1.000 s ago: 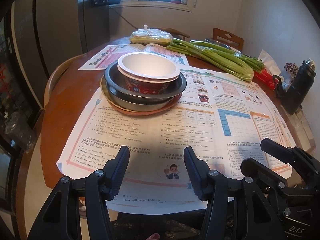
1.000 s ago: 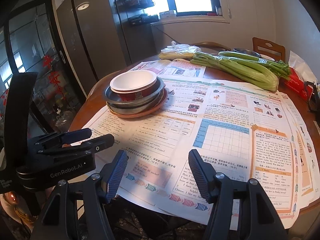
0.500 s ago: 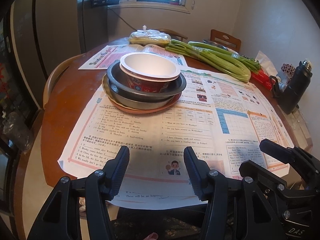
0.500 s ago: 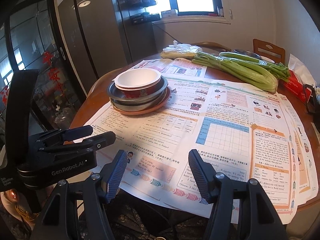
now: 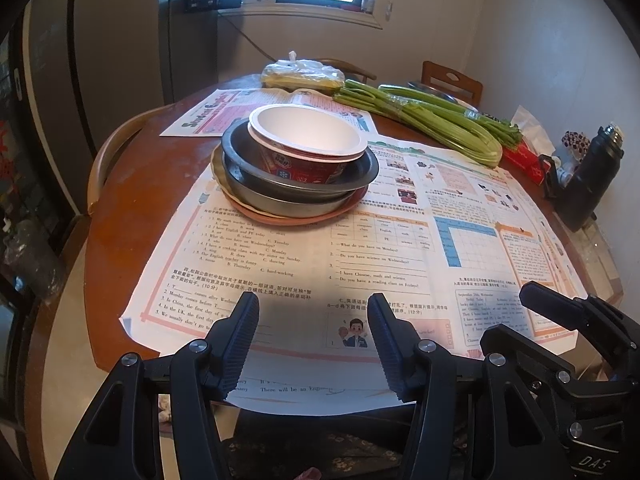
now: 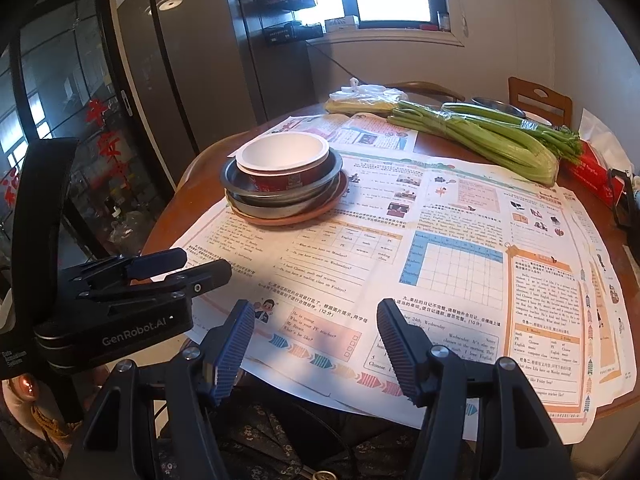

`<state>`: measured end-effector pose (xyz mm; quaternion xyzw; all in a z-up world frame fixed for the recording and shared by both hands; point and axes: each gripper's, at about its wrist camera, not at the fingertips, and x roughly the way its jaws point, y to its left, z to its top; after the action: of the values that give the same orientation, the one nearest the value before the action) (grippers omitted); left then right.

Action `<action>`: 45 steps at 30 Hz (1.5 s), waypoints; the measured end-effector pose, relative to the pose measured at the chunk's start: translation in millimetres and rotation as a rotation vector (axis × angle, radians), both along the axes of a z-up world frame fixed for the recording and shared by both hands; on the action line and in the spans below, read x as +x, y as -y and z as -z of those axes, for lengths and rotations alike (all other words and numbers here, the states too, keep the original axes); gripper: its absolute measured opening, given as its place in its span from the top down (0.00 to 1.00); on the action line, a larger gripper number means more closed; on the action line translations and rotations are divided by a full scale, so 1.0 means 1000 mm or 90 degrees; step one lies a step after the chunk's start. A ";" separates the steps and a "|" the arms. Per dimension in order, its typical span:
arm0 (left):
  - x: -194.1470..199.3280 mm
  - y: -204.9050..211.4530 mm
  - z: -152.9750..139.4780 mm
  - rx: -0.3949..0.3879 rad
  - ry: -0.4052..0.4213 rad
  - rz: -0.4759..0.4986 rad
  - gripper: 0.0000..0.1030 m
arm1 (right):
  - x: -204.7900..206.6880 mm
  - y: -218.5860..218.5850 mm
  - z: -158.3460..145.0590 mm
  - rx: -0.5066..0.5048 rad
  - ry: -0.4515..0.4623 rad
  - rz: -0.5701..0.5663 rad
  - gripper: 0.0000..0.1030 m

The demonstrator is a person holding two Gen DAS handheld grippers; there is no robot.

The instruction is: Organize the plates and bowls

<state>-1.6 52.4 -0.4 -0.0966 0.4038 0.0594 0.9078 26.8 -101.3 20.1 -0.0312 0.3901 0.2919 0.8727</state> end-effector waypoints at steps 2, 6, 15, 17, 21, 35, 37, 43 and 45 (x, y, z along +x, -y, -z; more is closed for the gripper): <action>0.000 0.001 0.000 0.001 0.001 0.000 0.44 | 0.000 0.000 0.000 0.000 -0.001 0.001 0.39; 0.000 0.002 0.000 0.003 0.001 -0.001 0.44 | 0.000 0.002 0.001 0.003 -0.002 0.003 0.39; 0.000 0.002 -0.001 0.007 0.000 -0.003 0.44 | 0.000 0.001 0.001 0.000 -0.001 -0.001 0.39; 0.000 0.003 -0.001 0.008 0.000 -0.002 0.44 | -0.001 0.001 -0.001 -0.001 0.001 0.000 0.39; -0.001 0.004 -0.002 0.010 0.003 0.002 0.44 | -0.003 0.002 -0.003 0.000 0.005 -0.001 0.39; -0.001 0.004 0.000 0.011 -0.002 0.002 0.43 | -0.002 0.003 -0.002 0.002 -0.003 -0.002 0.39; 0.000 0.004 0.000 0.011 -0.003 0.003 0.43 | -0.001 0.003 -0.001 0.003 -0.004 0.000 0.39; 0.000 0.003 0.001 0.012 -0.005 0.000 0.43 | 0.000 0.002 -0.001 0.002 -0.004 -0.004 0.39; 0.000 0.003 0.000 0.014 -0.005 -0.002 0.43 | -0.001 0.002 -0.001 0.003 -0.003 -0.004 0.39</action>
<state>-1.9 49.7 -0.6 -0.0875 0.4063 0.0657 0.9072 26.3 -103.4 21.3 -0.0297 0.3916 0.2954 0.8709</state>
